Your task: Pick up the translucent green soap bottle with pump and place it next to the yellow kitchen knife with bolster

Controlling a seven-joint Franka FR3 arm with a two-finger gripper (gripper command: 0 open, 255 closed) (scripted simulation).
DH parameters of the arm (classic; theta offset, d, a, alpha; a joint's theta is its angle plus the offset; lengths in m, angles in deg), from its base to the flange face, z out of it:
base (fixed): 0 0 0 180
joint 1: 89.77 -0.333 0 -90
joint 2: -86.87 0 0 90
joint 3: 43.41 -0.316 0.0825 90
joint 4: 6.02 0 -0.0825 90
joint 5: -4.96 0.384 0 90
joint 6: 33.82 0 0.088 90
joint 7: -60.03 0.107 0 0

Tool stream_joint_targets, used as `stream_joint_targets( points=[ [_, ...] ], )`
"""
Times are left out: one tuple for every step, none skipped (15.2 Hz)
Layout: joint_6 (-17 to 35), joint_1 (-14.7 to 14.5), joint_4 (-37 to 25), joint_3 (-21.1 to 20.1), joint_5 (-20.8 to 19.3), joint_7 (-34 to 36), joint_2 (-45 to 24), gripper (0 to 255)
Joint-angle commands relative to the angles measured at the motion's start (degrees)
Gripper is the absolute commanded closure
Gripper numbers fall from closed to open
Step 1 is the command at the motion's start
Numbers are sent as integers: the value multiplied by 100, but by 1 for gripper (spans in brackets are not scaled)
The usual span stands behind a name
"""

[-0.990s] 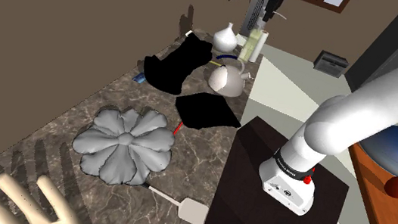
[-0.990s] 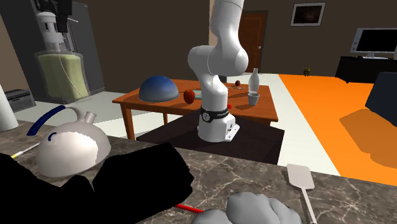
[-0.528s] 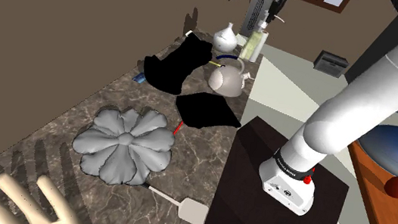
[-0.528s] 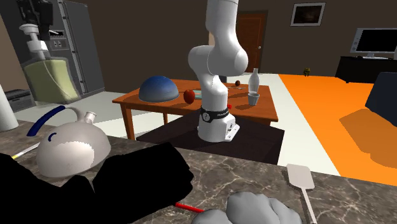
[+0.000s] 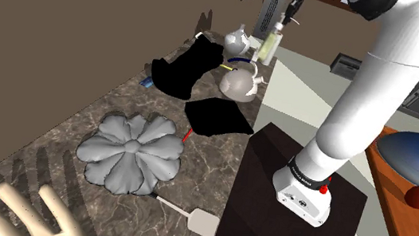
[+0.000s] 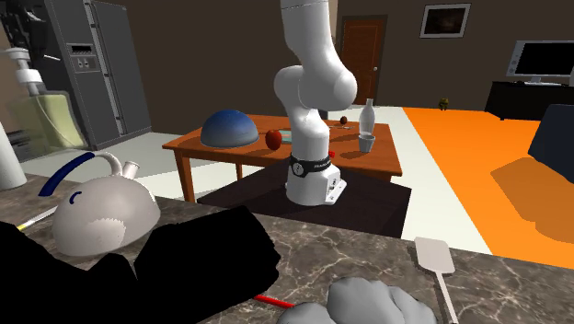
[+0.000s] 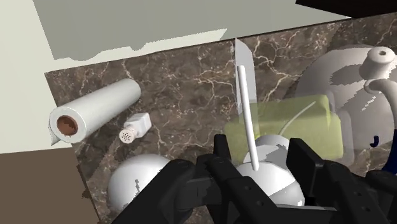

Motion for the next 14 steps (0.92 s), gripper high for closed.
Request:
stream_joint_targets(
  points=[
    [-76,289,-497,24,371,-305,-524,255],
    [-146,461,-782,12,542,-434,-787,255],
    [-229,644,-1086,-8,707,-550,-1053,255],
    [-323,839,-1414,-40,864,-652,-1323,255],
    [-431,1042,-1769,-77,1017,-740,-1600,255],
    [-554,1264,-2159,-130,1158,-809,-1885,255],
    [-696,1497,-2592,-187,1297,-863,-2186,255],
    [-865,1750,-3086,-253,1431,-897,-2510,255],
    [-1095,2063,-3738,-338,1578,-904,-2909,255],
    [-988,2023,-3585,-345,1555,-917,-2868,255],
    [-886,1980,-3443,-340,1545,-931,-2836,255],
    [-788,1940,-3310,-334,1537,-946,-2809,255],
    [-693,1903,-3184,-329,1532,-960,-2785,255],
    [-602,1869,-3066,-325,1528,-973,-2765,255]
  ],
)
